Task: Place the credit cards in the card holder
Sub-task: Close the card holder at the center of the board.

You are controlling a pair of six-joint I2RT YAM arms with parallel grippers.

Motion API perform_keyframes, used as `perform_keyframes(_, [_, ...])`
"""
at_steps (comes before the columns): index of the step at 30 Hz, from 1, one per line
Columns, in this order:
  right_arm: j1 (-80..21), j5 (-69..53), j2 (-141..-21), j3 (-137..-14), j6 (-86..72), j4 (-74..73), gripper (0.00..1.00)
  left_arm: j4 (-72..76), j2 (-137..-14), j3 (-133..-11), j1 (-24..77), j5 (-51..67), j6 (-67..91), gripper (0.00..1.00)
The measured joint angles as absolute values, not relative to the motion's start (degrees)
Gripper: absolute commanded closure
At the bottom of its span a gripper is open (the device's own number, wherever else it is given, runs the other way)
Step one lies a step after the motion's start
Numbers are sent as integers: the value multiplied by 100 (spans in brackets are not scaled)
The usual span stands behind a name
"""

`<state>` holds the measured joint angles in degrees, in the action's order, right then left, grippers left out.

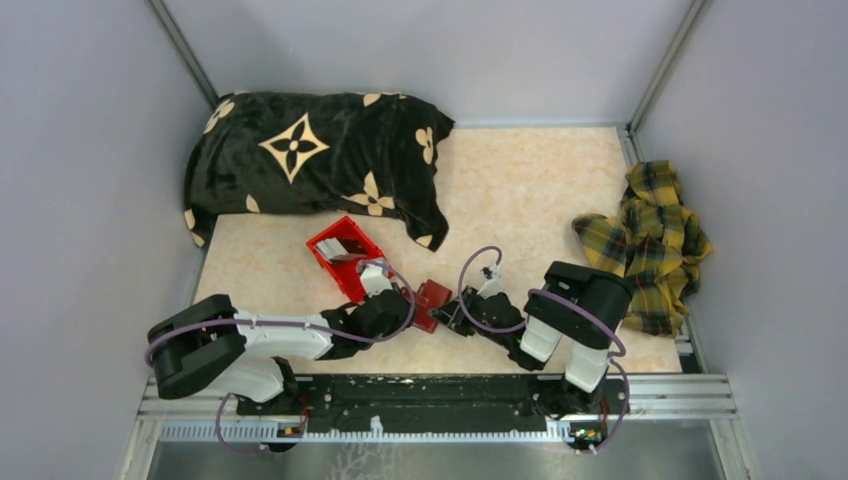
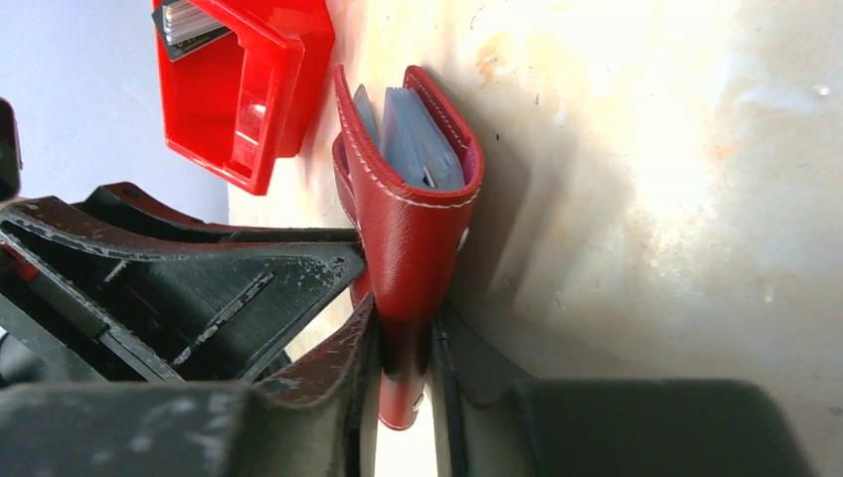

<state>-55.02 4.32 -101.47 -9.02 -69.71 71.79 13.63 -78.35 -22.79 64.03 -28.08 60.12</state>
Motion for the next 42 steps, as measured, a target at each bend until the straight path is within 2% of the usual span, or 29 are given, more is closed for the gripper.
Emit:
perform_keyframes(4, [-5500,460,-10044,-825,-6814,7113,93,1409,-7891,-2307,6477,-2836,6042,61])
perform_keyframes(6, [-5502,486,-9572,-836,-6646,6567,98,1321,-7898,-2379,6521,-2825,6045,58])
perform_keyframes(8, [-5533,552,-8831,-904,-6372,5557,100,1140,-7854,-2477,6598,-2755,6051,54])
perform_keyframes(12, [-5640,1170,-7063,-1603,-5631,2731,100,519,-7472,-2626,6698,-2650,6016,53])
perform_keyframes(17, [-5640,2342,-6217,-3015,-4768,56,100,-180,-6820,-2777,6740,-2665,5900,53])
perform_keyframes(23, [-5640,3538,-6460,-4414,-4051,-2362,100,-600,-6160,-2818,6740,-2742,5865,53])
perform_keyframes(32, [-5946,5024,-8611,-5911,-3782,-4919,100,-1050,-5708,-2775,6742,-2862,5898,53])
perform_keyframes(35, [-6237,5374,-9430,-6329,-3927,-5524,91,-1170,-5555,-2657,6755,-2915,5975,53])
perform_keyframes(42, [-6816,5492,-10993,-7293,-4235,-6018,57,-1612,-5078,-2296,6777,-3094,6289,54])
